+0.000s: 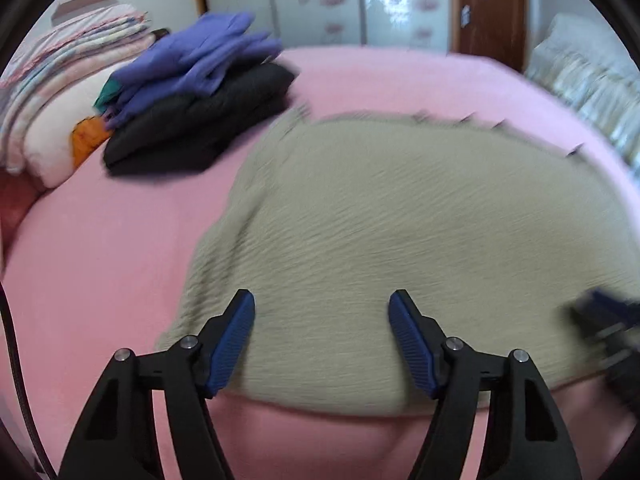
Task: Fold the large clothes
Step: 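Pinch the folded cardigan edge with the left tool and fold it inward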
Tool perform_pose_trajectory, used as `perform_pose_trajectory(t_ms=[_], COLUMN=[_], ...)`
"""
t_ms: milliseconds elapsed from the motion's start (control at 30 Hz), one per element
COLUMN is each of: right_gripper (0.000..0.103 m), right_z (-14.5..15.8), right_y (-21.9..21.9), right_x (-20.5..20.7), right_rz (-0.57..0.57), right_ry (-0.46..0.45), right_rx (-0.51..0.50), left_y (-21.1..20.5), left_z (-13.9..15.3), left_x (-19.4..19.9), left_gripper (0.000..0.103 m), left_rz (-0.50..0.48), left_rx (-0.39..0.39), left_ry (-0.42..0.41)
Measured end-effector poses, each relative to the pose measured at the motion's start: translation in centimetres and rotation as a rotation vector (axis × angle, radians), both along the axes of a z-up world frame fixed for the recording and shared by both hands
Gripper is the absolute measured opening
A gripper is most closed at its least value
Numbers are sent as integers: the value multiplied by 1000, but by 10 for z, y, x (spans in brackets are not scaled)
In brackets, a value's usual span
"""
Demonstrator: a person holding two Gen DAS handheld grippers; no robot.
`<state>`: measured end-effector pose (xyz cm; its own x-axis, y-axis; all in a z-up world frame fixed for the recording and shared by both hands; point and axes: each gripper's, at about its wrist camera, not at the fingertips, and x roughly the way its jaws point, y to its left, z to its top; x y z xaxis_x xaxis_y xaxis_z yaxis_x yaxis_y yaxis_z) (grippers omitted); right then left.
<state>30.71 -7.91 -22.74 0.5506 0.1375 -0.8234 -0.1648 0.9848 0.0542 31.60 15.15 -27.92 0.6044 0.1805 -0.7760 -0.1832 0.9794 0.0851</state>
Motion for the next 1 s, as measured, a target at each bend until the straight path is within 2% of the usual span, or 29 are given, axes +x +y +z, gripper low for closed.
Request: perform_pose_trajectory(t_ms=[100, 133, 167, 200, 233, 267, 300, 333, 367, 400, 433, 567, 733, 833, 1000], right_gripper=[35, 34, 33, 33, 32, 30, 24, 16, 0, 0, 0, 0, 5, 12, 23], right_z=[-9, -9, -10, -11, -13, -15, -16, -18, -18, -19, -19, -9, 5, 7, 8], right_y=[-34, -48, -57, -74, -93, -108, -126, -150, -160, -172, -180, -175, -171, -180, -201], right_x=[-2, -5, -7, -9, -13, -17, -20, -26, -28, -32, -35, -45, -59, -69, -85], right_rz=[-48, -88, -121, -155, -195, -229, -259, -296, -304, -310, -303, -282, -281, -303, -342], right_ry=[4, -2, -8, -11, -10, -6, -4, 0, 4, 14, 18, -3, -25, -23, -13], right_rx=[18, -15, -57, -84, -100, -113, -118, -119, -104, -85, -53, -63, -52, -29, 6], left_y=[36, 41, 44, 47, 49, 54, 59, 68, 75, 83, 87, 89, 99, 112, 132], left_z=[-9, -10, -10, -10, -10, -8, -9, -11, -12, -13, -12, 1, 7, 6, -9], left_x=[-10, -12, -16, -17, -19, -22, -24, -24, -22, -23, -22, -31, -54, -64, -70], left_gripper=[68, 65, 56, 55, 55, 43, 37, 31, 31, 31, 28, 26, 27, 28, 28], left_rz=[17, 2, -9, -16, -25, -14, 1, 13, 14, 16, 15, -9, -18, 31, 63], left_rx=[-121, -147, -142, -116, -121, -125, -120, -148, -183, -235, -248, -264, -298, -287, -375], left_ry=[-16, -21, -26, -25, -28, -41, -42, -36, -35, -42, -45, -66, -76, -69, -48])
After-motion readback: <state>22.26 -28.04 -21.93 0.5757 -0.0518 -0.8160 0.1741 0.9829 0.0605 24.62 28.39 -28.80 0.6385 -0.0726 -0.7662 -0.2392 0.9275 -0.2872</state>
